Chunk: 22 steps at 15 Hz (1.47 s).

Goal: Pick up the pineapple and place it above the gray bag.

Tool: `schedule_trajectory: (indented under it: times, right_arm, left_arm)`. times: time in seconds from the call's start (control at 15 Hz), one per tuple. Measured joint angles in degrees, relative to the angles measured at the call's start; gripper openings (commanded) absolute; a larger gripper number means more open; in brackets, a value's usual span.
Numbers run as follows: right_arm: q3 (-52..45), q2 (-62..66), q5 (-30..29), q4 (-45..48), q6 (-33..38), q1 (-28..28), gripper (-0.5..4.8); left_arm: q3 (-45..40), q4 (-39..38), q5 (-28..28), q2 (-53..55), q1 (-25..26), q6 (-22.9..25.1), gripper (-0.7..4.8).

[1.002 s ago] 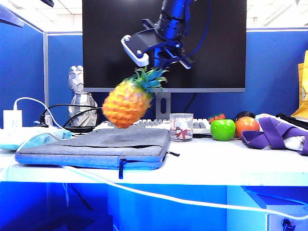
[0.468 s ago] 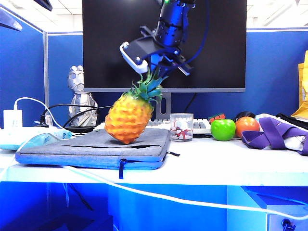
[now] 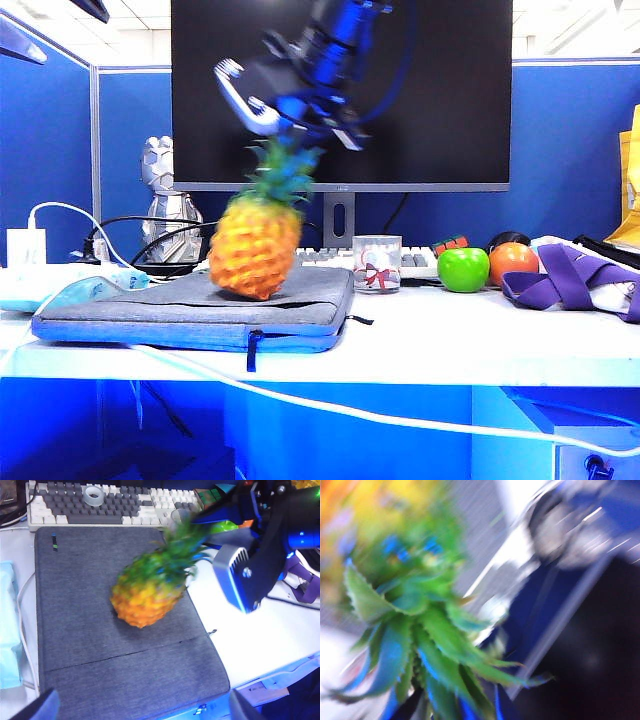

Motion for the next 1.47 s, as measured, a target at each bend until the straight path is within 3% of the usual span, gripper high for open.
schedule_trajectory:
  times: [0.47,0.53,0.6,0.67,0.73,0.87,1.0,1.14,1.2,1.34,1.4,1.47]
  right_arm:
    - [0.1,0.0,-2.1,4.6,0.2,1.4,1.92]
    - [0.1,0.0,-2.1,4.7,0.5,1.5,2.31]
    - [0.1,0.0,-1.7,4.7,1.5,1.5,3.44]
    - [0.0,0.0,2.1,6.7,6.9,1.5,4.41]
    - [0.0,0.0,6.1,11.2,12.1,1.5,4.51]
    - [1.7,-0.3,8.0,15.8,18.5,0.8,4.79]
    - [4.8,-1.4,8.9,13.9,20.9,-0.1,4.79]
    - [6.4,-1.9,13.6,9.9,22.8,-1.6,4.79]
    - [6.3,-1.9,15.4,7.8,28.7,-3.3,4.79]
    - [5.6,-4.9,14.4,5.9,54.7,-8.5,4.79]
    - [5.7,-8.9,9.9,7.5,70.5,-11.3,4.79]
    - [6.5,-13.2,1.6,10.4,86.9,-13.9,4.79]
  left_arm:
    - [0.0,0.0,0.5,0.0,0.0,0.0,4.79]
    - [0.0,0.0,0.5,0.0,0.0,0.0,4.79]
    - [0.0,0.0,0.5,0.0,0.0,0.0,4.79]
    - [0.0,0.0,0.6,0.0,0.0,0.0,4.79]
    - [0.0,0.0,0.6,0.0,0.0,0.0,4.79]
    - [0.0,0.4,0.7,0.0,0.0,0.0,4.79]
    - [0.0,0.5,0.7,0.0,0.0,-0.2,4.79]
    - [0.0,1.6,0.9,0.0,0.0,-1.2,4.79]
    - [0.0,2.1,1.4,-0.4,0.0,-1.6,4.79]
    - [1.2,3.4,1.5,-1.8,0.0,-2.5,4.79]
    - [2.7,4.4,0.8,-2.8,0.1,-2.6,4.79]
    - [4.4,4.7,-0.6,-4.0,0.1,-2.6,4.79]
